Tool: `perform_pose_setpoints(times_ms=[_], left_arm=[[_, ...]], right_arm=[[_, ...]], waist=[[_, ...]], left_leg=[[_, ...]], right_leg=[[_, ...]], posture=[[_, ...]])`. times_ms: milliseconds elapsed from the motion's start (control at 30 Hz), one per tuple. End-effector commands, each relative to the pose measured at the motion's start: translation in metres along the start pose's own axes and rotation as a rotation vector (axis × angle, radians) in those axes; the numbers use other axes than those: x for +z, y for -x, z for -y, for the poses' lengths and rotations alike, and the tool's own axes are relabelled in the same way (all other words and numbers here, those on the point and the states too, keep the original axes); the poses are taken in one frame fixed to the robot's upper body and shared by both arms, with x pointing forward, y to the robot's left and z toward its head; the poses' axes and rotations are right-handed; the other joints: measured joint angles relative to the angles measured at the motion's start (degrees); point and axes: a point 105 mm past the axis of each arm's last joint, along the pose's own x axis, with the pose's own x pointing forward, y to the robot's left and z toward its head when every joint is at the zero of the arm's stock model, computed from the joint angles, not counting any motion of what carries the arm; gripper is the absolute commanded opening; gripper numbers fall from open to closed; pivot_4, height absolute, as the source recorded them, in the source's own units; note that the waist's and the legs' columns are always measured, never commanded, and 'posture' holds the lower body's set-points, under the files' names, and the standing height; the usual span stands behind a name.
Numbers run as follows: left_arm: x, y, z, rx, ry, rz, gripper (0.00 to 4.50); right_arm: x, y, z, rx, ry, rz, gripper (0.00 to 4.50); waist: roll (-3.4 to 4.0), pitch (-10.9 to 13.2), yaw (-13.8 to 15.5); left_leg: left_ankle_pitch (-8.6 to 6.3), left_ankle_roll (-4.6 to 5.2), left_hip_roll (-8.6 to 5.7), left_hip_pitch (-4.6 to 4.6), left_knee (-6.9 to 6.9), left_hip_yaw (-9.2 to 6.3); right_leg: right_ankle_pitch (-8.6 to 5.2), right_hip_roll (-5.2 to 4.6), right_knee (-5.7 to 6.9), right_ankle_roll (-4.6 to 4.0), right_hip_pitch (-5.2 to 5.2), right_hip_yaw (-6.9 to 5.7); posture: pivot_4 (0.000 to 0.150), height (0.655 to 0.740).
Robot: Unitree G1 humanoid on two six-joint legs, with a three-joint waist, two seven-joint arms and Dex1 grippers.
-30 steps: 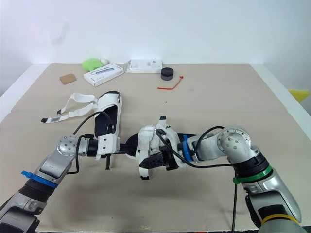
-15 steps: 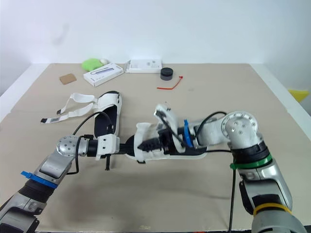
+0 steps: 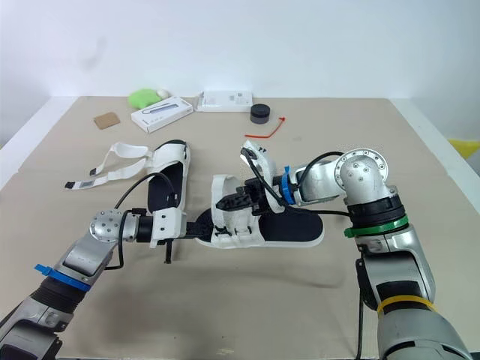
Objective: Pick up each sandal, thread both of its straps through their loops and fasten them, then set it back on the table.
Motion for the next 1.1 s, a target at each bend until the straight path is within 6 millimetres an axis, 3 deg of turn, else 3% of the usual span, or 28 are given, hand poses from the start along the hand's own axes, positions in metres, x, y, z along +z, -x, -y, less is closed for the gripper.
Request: perform_pose_setpoints(times_ms=[33, 333, 1100], left_arm=[[-0.022, -0.005, 0.018, -0.061, 0.067, -0.076, 0.00], [-0.024, -0.004, 0.015, -0.055, 0.067, -0.080, 0.00], [-0.024, -0.002, 0.010, -0.027, 0.057, -0.092, 0.00]], right_arm=[[0.007, 0.008, -0.002, 0.012, 0.007, 0.030, 0.10], [0.010, 0.009, 0.009, -0.022, -0.017, 0.043, 0.10], [0.013, 0.005, 0.002, 0.039, -0.035, 0.043, 0.10]], waist=[[0.00, 0.0, 0.0], [0.01, 0.0, 0.0], [0.01, 0.0, 0.0]], left_leg=[[0.00, 0.00, 0.00, 0.00, 0.00, -0.01], [0.00, 0.00, -0.01, 0.00, 0.00, -0.02], [0.01, 0.00, -0.02, 0.01, 0.01, -0.04]], right_leg=[[0.00, 0.00, 0.00, 0.00, 0.00, -0.01], [0.00, 0.03, 0.00, 0.00, 0.00, -0.02], [0.05, 0.07, 0.00, -0.02, 0.01, -0.02]], posture=[[0.150, 0.7400], [0.150, 0.7400], [0.150, 0.7400]])
